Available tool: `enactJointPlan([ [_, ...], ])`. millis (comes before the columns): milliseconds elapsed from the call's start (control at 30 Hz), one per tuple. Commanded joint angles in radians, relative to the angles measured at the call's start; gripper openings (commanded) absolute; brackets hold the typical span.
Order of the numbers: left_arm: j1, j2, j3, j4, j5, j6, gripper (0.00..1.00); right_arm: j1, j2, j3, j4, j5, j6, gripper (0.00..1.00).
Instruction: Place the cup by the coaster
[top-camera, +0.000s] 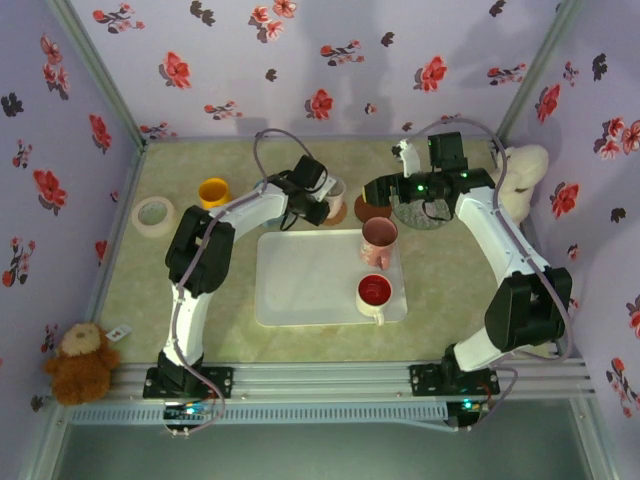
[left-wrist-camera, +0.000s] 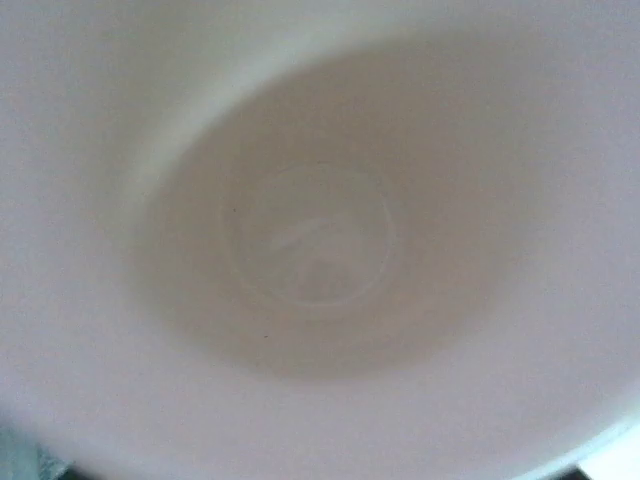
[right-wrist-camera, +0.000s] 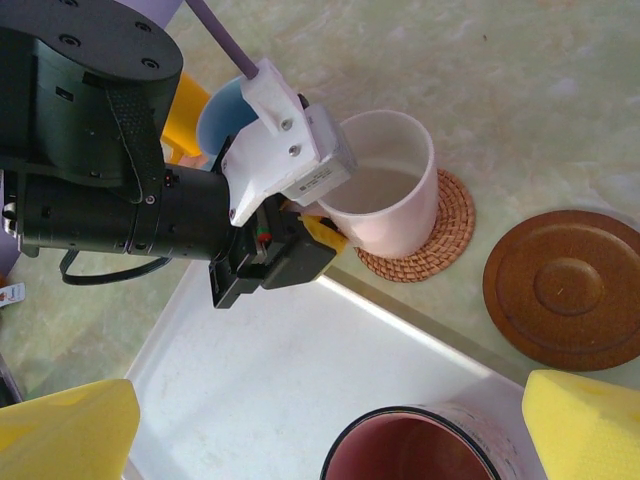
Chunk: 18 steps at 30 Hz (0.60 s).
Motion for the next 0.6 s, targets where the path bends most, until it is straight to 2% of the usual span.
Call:
enactJointPlan([
  [0, 0.009, 0.000, 0.033, 0.029, -0.015, 0.017, 0.31, 0.007, -0.005, 0.014, -0.019, 0.017, -0.023, 0.99],
  [233, 0.009, -0.001, 0.034, 0.026, -0.023, 0.016, 0.42, 0.007, -0.006, 0.006, -0.022, 0.020, -0.023, 0.99],
  [567, 0.009, -0.024, 0.015, 0.029, -0.036, 0.012, 0.64, 0.011, -0.012, 0.010, -0.027, 0.034, -0.016, 0.99],
])
